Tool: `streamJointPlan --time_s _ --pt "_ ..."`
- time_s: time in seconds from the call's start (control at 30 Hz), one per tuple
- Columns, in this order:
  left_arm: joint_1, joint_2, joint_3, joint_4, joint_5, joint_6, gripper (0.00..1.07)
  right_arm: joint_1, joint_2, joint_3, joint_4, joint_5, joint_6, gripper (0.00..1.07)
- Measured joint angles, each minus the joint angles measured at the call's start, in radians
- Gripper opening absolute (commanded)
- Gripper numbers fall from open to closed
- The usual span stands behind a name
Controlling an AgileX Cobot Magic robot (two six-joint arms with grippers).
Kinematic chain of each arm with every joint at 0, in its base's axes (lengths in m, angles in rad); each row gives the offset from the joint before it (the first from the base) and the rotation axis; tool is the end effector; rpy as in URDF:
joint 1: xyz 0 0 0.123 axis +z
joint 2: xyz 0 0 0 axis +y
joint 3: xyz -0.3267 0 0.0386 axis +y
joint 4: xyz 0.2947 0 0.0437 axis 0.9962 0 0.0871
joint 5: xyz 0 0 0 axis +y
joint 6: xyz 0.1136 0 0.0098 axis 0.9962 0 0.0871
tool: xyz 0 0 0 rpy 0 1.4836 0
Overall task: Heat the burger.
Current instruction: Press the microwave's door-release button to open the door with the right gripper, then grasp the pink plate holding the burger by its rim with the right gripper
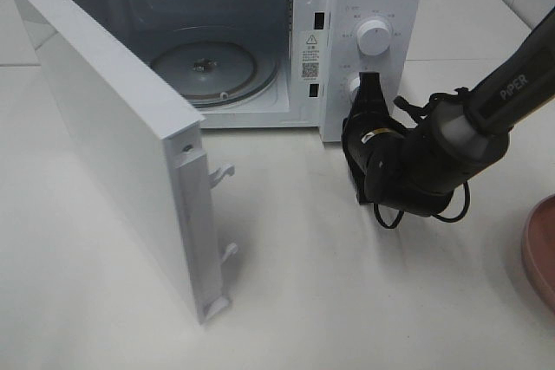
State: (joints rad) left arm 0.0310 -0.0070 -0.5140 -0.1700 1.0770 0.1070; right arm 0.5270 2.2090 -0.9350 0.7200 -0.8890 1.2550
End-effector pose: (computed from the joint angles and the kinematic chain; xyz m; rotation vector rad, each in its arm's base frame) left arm 0.0082 -0.0167 0.2935 0.0887 2.0280 -0.1162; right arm 0.4116 0.1720 0.0516 1.4718 1.4597 0.9465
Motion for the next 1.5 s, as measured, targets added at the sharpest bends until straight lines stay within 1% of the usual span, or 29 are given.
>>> streamJointPlan --time_s 0.1,0.27,0.37,0.43,0.63,0.7,0.8,0.87,1.07,1.13,1.33,1.4,1.47,1.5 --pt "0.000 0.000 0.000 0.000 0.000 0.000 1.00 -0.002 -0.008 0.006 -0.002 0.000 0.000 0.00" --pt "0.000 0.000 0.000 0.000 0.000 0.000 1.00 -0.016 -0.033 0.043 -0.057 -0.009 0.002 0.00" --pt "0.000 0.000 0.000 0.000 0.000 0.000 1.00 -0.017 -0.038 0.046 -0.064 -0.007 0.002 0.00" --pt "0.000 0.000 0.000 0.000 0.000 0.000 1.00 -0.021 -0.060 0.069 -0.085 0.000 0.002 0.00" --pt "0.000 0.000 0.000 0.000 0.000 0.000 1.00 -0.023 -0.089 0.094 -0.090 0.021 0.002 0.00" --pt "0.000 0.000 0.000 0.000 0.000 0.000 1.00 -0.027 -0.109 0.113 -0.113 0.030 0.001 0.00" --pt "0.000 0.000 0.000 0.000 0.000 0.000 1.00 -0.027 -0.115 0.115 -0.115 0.033 0.001 0.00" --pt "0.000 0.000 0.000 0.000 0.000 0.000 1.00 -0.031 -0.143 0.133 -0.125 0.072 0.000 0.00" --pt "0.000 0.000 0.000 0.000 0.000 0.000 1.00 -0.033 -0.171 0.156 -0.126 0.104 -0.031 0.00" --pt "0.000 0.000 0.000 0.000 0.000 0.000 1.00 -0.033 -0.204 0.174 -0.129 0.167 -0.078 0.00" --pt "0.000 0.000 0.000 0.000 0.000 0.000 1.00 -0.033 -0.258 0.185 -0.132 0.267 -0.187 0.00" --pt "0.000 0.000 0.000 0.000 0.000 0.000 1.00 -0.034 -0.298 0.187 -0.133 0.343 -0.283 0.01" --pt "0.000 0.000 0.000 0.000 0.000 0.000 1.00 -0.034 -0.313 0.187 -0.133 0.371 -0.321 0.01" --pt "0.000 0.000 0.000 0.000 0.000 0.000 1.00 -0.035 -0.338 0.187 -0.137 0.422 -0.396 0.02"
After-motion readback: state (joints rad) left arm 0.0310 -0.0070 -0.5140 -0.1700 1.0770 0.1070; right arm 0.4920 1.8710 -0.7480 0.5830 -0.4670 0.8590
